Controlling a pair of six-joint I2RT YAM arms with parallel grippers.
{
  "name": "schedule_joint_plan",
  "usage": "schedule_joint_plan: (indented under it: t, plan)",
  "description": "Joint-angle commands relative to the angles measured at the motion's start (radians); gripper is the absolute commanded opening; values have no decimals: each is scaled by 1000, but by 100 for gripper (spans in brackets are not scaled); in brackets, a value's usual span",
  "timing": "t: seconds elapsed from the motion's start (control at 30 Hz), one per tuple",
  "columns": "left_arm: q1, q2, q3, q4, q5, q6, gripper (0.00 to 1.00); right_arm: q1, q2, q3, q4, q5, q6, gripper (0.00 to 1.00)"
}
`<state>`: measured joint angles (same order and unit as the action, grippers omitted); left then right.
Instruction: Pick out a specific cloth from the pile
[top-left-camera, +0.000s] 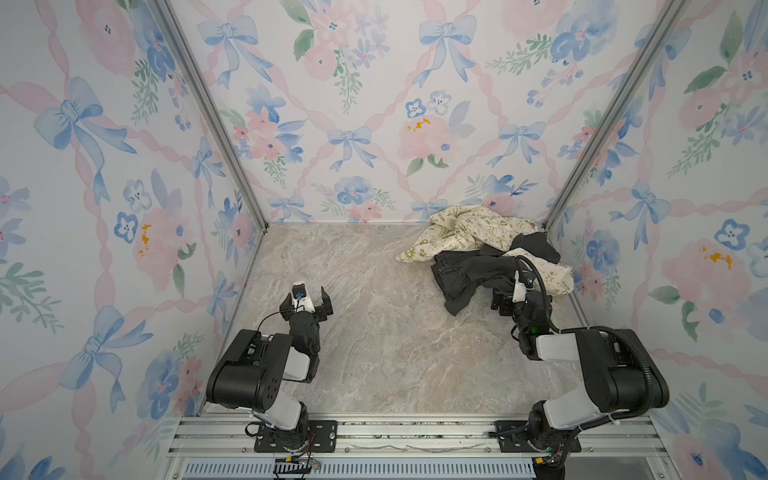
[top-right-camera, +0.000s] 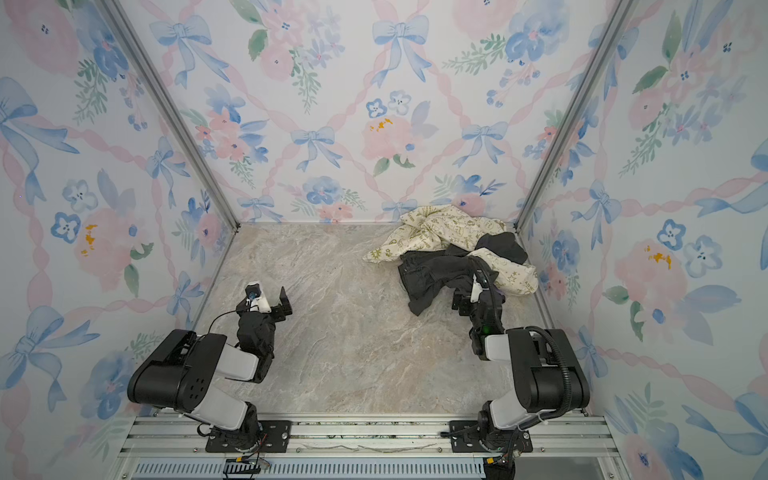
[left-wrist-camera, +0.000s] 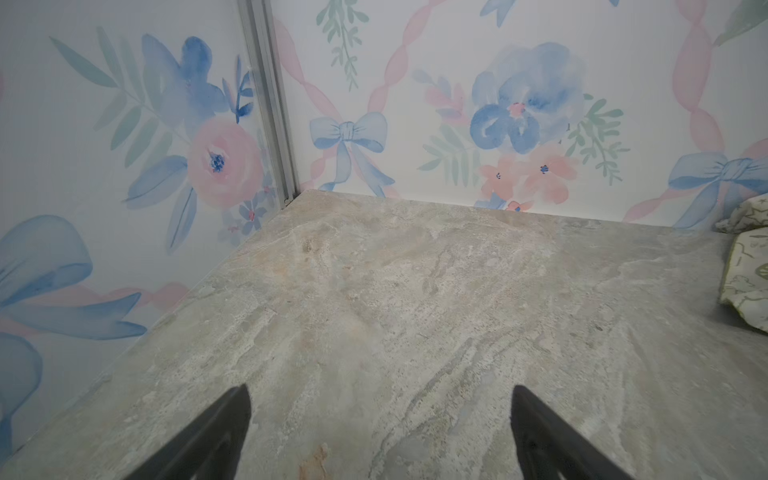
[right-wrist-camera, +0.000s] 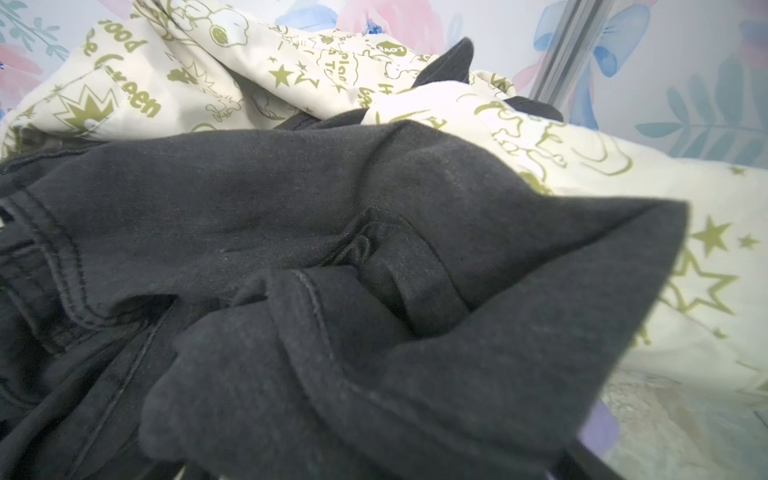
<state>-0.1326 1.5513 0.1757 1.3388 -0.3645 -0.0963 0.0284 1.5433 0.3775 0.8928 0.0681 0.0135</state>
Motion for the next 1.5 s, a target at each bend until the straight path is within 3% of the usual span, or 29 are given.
schedule_joint_plan:
  t: [0.0, 0.93, 1.2, 1.3, 1.47]
  plan:
    - [2, -2, 5, 27, 12, 12, 98, 11, 5, 15, 13, 10, -10, 97]
    - [-3, -8, 17, 12, 43, 36, 98, 18, 3, 14, 13, 24, -15, 97]
    - [-78, -187, 100, -255, -141, 66, 98, 76, -189, 40, -198, 58, -68, 97]
    - [-77, -263, 172, -451, -198, -26, 98, 77, -316, 64, -369, 71, -33, 97]
    - [-74, -340, 265, -694, -114, -72, 98, 84, -511, 82, -557, 69, -4, 97]
